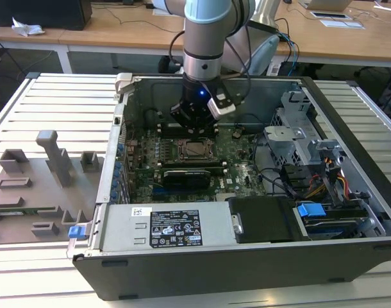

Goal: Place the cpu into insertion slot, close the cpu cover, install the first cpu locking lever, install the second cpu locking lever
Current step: 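Install the first cpu locking lever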

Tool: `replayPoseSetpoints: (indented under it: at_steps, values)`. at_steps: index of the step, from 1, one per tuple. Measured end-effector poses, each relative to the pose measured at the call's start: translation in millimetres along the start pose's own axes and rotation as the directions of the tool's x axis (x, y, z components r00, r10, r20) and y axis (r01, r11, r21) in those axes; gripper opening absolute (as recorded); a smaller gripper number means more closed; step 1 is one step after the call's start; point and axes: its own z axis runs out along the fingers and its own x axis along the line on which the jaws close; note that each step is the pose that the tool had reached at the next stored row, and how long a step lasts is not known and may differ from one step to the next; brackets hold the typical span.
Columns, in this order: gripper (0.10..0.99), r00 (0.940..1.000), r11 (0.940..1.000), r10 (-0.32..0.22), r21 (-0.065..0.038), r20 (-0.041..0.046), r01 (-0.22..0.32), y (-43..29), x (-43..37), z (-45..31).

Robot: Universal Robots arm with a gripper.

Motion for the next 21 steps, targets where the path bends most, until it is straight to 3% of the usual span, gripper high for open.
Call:
replayPoseSetpoints:
  at_steps: [6,13,21]
  values:
    - [0.106,1.0,1.0,0.0,0.0,-0.0002,0.0,-0.5,-0.2,0.0]
    - [0.106,1.0,1.0,0.0,0.002,-0.0001,0.0,-0.7,-0.5,-5.3]
    - [0.106,0.9999,1.0,0.0,0.002,-0.0165,0.001,-5.1,-5.1,-4.4]
